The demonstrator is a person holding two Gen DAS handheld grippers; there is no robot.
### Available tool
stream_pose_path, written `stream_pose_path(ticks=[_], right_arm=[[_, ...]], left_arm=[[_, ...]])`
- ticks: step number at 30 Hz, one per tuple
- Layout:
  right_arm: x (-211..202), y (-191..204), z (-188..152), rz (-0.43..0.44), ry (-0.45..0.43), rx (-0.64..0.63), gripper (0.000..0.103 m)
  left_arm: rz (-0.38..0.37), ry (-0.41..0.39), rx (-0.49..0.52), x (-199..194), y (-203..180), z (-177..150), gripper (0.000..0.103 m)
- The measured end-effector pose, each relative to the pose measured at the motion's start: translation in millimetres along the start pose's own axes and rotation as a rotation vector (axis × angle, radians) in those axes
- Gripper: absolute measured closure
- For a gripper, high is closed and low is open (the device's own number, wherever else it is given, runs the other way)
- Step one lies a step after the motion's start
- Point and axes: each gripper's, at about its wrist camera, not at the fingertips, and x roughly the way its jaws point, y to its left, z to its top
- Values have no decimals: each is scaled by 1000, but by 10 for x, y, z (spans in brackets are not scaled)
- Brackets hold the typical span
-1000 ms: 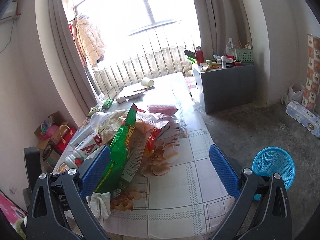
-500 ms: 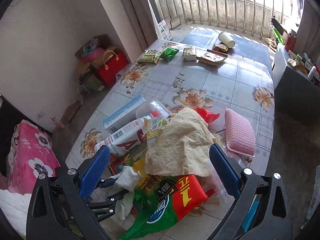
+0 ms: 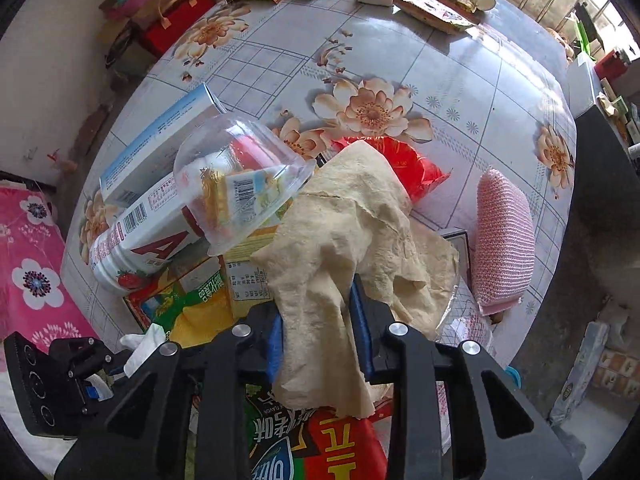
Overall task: Collect trash
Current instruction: 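Grasp the white glove with the left tool while the right tool grasps the tan paper towel, then carry glove and paper towel to the blue wastebasket and release both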
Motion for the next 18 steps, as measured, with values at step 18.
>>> stream_pose_path(ticks=[18], right_arm=[[-2232, -612, -1600, 57, -731, 286, 97]], left_arm=[[-1, -267, 112, -918, -578, 542, 97]])
